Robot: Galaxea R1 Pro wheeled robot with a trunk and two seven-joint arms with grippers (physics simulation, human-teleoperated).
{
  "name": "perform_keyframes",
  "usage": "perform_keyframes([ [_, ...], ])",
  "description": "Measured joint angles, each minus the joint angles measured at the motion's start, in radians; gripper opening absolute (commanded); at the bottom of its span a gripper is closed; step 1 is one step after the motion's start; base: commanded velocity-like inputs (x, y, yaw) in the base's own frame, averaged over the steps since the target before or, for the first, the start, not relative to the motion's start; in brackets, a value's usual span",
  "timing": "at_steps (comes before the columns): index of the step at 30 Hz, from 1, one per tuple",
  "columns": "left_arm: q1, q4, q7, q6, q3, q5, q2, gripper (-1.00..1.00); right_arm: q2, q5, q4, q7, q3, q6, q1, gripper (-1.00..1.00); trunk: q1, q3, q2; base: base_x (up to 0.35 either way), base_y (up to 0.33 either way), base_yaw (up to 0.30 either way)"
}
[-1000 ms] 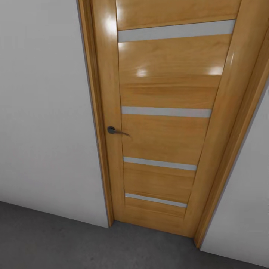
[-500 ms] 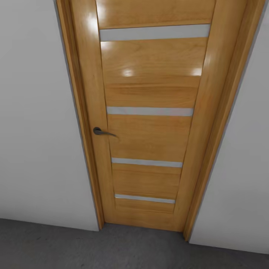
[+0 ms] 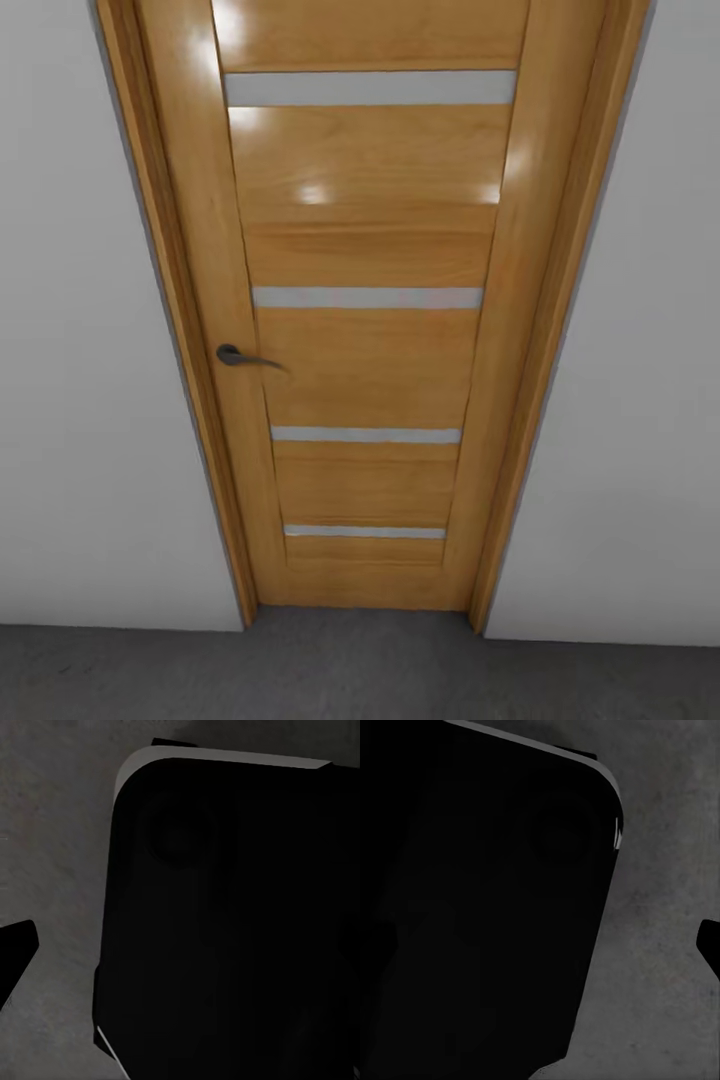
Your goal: Move the two storage containers from the living room to the garage. In the garage, place one container on the floor and stack the other container on top of it (either order is fine).
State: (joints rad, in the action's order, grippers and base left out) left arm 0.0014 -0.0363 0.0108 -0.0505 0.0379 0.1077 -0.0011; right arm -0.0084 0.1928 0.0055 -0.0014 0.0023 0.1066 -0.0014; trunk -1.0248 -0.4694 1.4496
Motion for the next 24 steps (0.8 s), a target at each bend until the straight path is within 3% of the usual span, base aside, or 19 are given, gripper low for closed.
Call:
perform_keyframes([
  [8,0.0,0.0,0.0,-0.001,0.001,0.0,0.0,1.0,-0.001,-0.001,0.0,0.0,-0.003,0.0,0.0,1.0,0.0,0.0,0.0,0.071,0.215,-0.007],
  [24,0.0,0.0,0.0,-0.001,0.0,0.0,0.0,1.0,-0.002,0.01,0.0,0.0,0.006,-0.002,0.0,1.0,0.0,0.0,0.0,0.004,0.011,0.0],
])
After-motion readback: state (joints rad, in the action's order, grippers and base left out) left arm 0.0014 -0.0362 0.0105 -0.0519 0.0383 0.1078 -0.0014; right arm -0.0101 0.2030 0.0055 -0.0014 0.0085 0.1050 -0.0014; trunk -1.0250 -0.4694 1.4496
